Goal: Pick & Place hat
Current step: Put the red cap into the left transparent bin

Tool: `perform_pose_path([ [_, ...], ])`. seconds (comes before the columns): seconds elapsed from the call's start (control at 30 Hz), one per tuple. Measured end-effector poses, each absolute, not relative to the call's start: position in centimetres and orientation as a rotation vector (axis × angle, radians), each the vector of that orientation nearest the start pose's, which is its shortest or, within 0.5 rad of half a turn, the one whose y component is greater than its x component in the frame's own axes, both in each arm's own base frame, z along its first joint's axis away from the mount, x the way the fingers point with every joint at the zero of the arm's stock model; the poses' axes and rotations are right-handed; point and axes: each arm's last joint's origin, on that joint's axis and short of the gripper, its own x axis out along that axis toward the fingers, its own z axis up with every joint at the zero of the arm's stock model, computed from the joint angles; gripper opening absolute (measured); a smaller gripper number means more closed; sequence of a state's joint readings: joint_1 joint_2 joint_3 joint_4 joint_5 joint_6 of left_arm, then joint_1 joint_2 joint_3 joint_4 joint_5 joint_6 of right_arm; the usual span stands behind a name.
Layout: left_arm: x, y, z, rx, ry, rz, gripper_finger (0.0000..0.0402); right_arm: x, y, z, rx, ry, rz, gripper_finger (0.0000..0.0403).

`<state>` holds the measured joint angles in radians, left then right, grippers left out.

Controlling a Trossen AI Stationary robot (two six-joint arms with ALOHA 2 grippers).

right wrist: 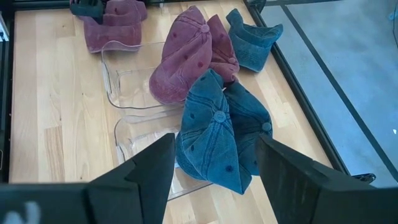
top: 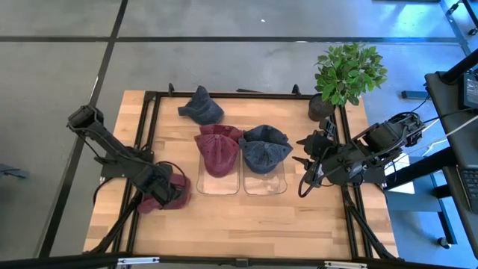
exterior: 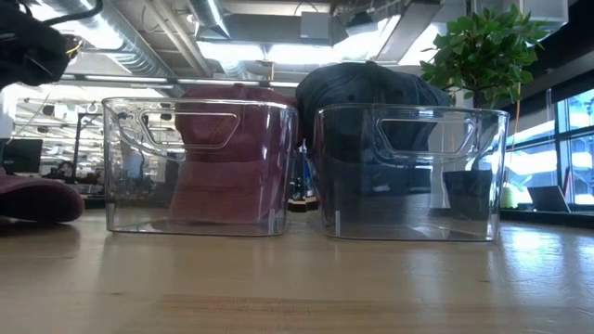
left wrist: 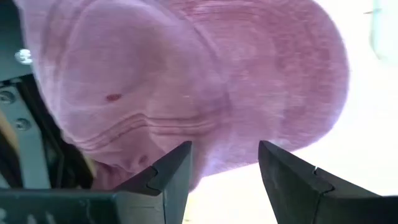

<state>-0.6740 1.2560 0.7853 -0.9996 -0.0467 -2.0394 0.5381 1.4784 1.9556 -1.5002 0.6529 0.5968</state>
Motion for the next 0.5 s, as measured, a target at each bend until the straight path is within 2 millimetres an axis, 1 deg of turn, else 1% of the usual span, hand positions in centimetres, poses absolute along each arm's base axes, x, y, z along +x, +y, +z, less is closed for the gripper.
perform_pose_path([
  [0.27,14.7,-11.7,18.4,-1.125,1.231,1.073,0.0175,20.9,10.4,45.5,-0.016,0.768,-0.343,0.0222],
  [0.4,14.7,-11.7,18.1,-1.1,1.234,1.074,0.0172,20.9,10.4,45.5,-0.018,0.768,-0.342,0.0222],
  [0.5,14.7,-11.7,18.1,-1.099,1.235,1.072,0.0162,20.9,10.4,45.5,-0.019,0.768,-0.342,0.0222],
])
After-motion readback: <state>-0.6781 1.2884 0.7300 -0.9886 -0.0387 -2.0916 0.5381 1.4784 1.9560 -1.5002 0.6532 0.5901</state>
